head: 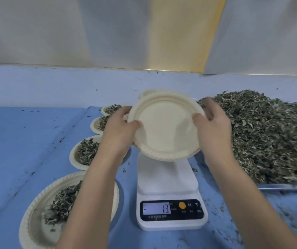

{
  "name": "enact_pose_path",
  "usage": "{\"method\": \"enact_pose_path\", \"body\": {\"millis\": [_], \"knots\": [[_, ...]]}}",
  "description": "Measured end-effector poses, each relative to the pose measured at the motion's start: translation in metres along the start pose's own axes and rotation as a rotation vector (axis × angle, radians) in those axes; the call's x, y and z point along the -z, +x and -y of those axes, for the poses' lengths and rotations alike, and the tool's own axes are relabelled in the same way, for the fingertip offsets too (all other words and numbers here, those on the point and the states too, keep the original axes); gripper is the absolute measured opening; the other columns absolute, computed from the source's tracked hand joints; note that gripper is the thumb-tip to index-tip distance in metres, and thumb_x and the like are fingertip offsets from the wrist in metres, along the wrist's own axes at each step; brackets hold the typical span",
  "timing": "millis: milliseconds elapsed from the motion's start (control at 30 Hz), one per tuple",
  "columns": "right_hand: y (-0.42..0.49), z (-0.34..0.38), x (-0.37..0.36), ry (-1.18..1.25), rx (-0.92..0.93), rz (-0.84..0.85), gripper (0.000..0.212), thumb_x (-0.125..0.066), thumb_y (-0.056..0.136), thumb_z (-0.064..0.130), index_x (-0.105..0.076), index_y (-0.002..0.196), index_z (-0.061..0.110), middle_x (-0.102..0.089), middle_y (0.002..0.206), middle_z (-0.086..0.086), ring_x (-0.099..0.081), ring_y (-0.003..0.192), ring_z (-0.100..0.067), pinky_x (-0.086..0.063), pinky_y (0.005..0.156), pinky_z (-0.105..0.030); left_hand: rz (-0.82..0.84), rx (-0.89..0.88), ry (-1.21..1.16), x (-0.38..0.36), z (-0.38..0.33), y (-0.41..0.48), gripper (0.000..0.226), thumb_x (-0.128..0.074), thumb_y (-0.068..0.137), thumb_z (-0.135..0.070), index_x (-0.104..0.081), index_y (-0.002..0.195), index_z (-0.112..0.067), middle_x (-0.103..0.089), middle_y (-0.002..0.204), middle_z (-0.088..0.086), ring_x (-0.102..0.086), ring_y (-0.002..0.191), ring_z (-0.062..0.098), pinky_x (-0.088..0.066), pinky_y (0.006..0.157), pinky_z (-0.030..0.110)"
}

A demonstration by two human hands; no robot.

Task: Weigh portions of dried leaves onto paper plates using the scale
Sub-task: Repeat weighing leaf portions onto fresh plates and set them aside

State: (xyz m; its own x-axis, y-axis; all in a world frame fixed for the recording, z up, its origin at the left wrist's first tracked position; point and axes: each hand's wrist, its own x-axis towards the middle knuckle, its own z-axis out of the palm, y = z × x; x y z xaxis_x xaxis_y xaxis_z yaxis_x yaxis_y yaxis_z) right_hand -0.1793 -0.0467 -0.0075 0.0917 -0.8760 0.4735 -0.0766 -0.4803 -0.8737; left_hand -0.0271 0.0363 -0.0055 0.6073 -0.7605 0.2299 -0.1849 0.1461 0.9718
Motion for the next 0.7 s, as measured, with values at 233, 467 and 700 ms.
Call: {"method": "enact_pose_path", "body": {"millis": [233, 467, 700], "knots": [[0.009, -0.026, 0.022, -0.19, -0.186, 0.138, 0.034, -0.061, 0.078, 0.027, -0.057, 0.066, -0.004, -0.043, 0.057, -0.01, -0.035, 0.055, -0.014, -0.028, 0.056, -0.03, 0.018, -0.088, 0.495, 0.007, 0.011, 0.004, 0.036, -0.059, 0.089, -0.037, -0.056, 0.059, -0.015, -0.045, 0.053, 0.001, -0.04, 0.05, 0.016, -0.033, 0.054, 0.028], [-0.006, -0.048, -0.007, -0.412, -0.116, 0.256, 0.031, -0.06, 0.091, 0.018, -0.066, 0.077, -0.01, -0.059, 0.067, -0.024, -0.038, 0.058, -0.013, -0.025, 0.055, -0.029, 0.17, 0.053, 0.613, -0.014, 0.026, 0.0, 0.039, -0.065, 0.085, -0.02, -0.056, 0.051, -0.004, -0.032, 0.035, -0.007, -0.027, 0.032, 0.008, -0.021, 0.035, 0.015], [0.006, -0.06, -0.003, -0.084, -0.365, 0.192, 0.024, -0.061, 0.092, 0.022, -0.075, 0.079, 0.006, -0.067, 0.074, -0.021, -0.052, 0.069, -0.021, -0.038, 0.065, -0.031, 0.245, 0.08, 0.344, 0.0, 0.029, 0.004, 0.033, -0.066, 0.081, -0.049, -0.075, 0.074, -0.017, -0.07, 0.073, 0.008, -0.062, 0.068, 0.013, -0.049, 0.073, 0.031]]}}
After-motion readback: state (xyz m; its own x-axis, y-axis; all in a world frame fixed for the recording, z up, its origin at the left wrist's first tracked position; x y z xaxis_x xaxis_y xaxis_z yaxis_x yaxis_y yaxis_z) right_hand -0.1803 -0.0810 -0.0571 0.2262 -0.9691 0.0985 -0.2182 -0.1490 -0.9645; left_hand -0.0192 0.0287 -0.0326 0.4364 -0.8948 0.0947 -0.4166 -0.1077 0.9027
